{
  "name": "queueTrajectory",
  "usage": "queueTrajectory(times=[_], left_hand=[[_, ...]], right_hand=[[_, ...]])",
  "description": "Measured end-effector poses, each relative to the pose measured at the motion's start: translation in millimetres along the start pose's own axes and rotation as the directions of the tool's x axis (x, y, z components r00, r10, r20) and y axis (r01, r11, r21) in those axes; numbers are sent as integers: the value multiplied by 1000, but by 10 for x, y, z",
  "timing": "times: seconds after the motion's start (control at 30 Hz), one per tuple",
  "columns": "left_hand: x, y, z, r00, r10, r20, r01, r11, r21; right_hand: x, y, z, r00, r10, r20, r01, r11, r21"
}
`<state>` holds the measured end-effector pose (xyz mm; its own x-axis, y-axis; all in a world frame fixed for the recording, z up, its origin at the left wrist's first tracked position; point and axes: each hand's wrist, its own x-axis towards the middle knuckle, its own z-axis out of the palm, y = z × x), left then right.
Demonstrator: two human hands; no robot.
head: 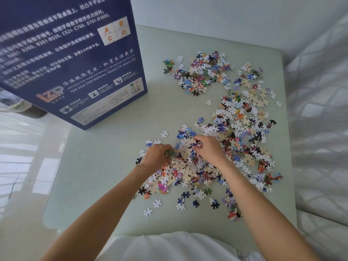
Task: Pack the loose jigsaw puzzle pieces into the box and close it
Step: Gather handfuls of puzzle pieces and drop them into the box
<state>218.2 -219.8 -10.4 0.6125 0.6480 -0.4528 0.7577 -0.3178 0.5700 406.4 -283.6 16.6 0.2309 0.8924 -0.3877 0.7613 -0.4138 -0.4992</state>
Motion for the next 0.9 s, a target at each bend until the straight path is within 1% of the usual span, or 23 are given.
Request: queueTrajectory(times=[0.17,0.27,0.43,0.53,0.6,0.67,0.77,0.83,0.9], left_hand=[[-52,-44,-112,996,-44,-72,35,993,-116],[-132,-56,-175,992,-54,-117,36,988,-148],[-349,-37,-285,976,-40,-214,-6,978,-210],[-476,-20,-345,974,-32,-224,-18,975,-219],[-547,-9,-413,971,-17,-239,-39,973,-228],[-632,42,-566,957,12,-290,-85,967,-240],[-760,200,-983,892,91,-443,-207,953,-222],[-913,347,-1433,800,144,-582,-300,937,-181],[-1055,488,-1923,685,200,-700,-365,926,-93]], right_hand=[[-49,-38,9,999,33,-34,-30,997,73],[-105,-73,0,998,33,-57,-28,996,81],[-272,-111,-2,996,8,-85,-1,997,76],[-390,-176,-50,995,26,-97,-20,998,57],[-464,-259,-120,992,20,-125,-12,998,63],[-527,-373,-235,985,-11,-171,27,995,93],[-542,-609,-528,970,-98,-221,125,986,112],[-530,-833,-771,946,-189,-263,229,964,132],[-471,-1044,-1009,917,-249,-311,312,934,175]])
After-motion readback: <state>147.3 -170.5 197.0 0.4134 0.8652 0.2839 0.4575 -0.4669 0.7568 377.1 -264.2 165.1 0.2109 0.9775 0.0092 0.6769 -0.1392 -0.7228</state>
